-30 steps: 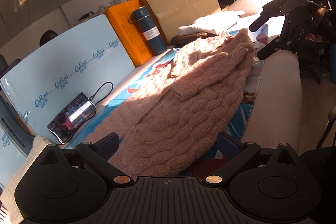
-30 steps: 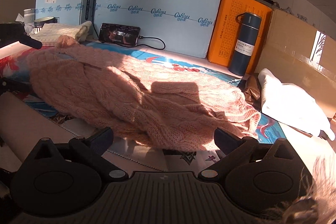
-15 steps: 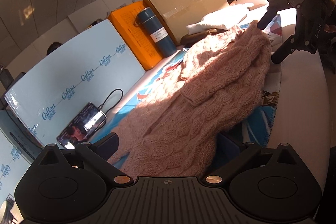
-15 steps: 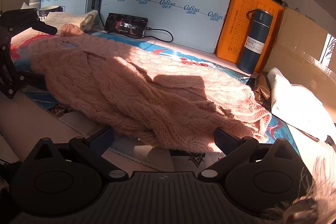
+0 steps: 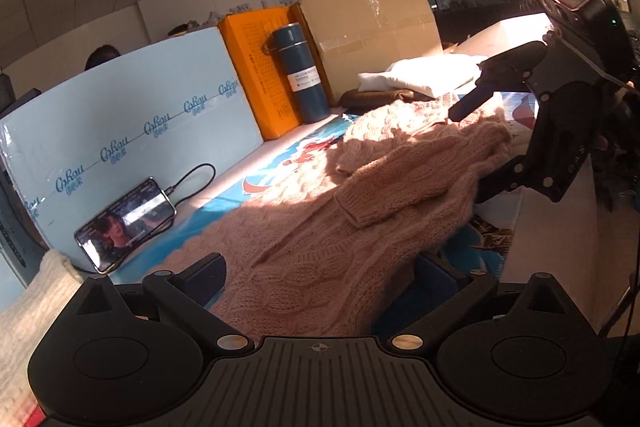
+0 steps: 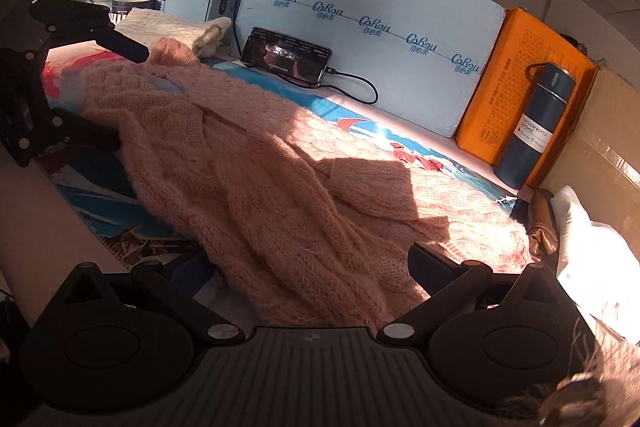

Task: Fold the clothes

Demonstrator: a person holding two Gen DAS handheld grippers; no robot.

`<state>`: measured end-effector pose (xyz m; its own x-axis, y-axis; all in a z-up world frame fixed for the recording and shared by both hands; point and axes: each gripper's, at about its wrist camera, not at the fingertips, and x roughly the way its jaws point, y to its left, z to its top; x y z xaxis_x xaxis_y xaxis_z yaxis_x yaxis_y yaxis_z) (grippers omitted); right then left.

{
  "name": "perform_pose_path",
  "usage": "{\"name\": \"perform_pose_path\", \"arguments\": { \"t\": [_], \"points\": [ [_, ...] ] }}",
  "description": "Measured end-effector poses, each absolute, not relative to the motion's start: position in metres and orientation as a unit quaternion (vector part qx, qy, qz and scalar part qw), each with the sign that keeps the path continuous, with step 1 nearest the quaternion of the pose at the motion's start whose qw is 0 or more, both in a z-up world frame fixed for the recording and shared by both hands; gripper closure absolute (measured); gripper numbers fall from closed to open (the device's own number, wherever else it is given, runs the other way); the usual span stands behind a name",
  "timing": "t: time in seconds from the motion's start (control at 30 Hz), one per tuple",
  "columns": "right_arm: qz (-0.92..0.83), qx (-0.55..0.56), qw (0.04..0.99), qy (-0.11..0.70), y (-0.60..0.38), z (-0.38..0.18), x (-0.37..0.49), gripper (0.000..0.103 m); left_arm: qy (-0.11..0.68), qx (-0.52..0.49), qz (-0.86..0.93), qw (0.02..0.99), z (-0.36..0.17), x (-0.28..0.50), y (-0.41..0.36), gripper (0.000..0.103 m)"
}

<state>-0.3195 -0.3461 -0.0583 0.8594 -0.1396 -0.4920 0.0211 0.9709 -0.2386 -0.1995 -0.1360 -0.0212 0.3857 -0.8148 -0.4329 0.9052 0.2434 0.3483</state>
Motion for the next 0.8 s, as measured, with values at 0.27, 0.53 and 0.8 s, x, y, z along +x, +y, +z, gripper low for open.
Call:
{"name": "perform_pose_path", "arguments": {
  "t": [0.27,0.53,0.8],
  "points": [
    [-0.064,-0.128,0.963,0.228,-0.349,-0.053,-0.323,0.000,0.091,0.347,-0.391,0.848,-0.035,-0.159,-0.133,0.002],
    [-0.070,-0.260,0.933,0.240,-0.337,-0.071,-0.349,0.048,0.128,0.273,-0.328,0.895,-0.024,-0.116,-0.098,0.008],
    [-0.036,-0.193,0.952,0.233,-0.348,-0.062,-0.351,0.089,0.157,0.301,-0.370,0.865,-0.030,-0.121,-0.096,0.095]
  ]
}}
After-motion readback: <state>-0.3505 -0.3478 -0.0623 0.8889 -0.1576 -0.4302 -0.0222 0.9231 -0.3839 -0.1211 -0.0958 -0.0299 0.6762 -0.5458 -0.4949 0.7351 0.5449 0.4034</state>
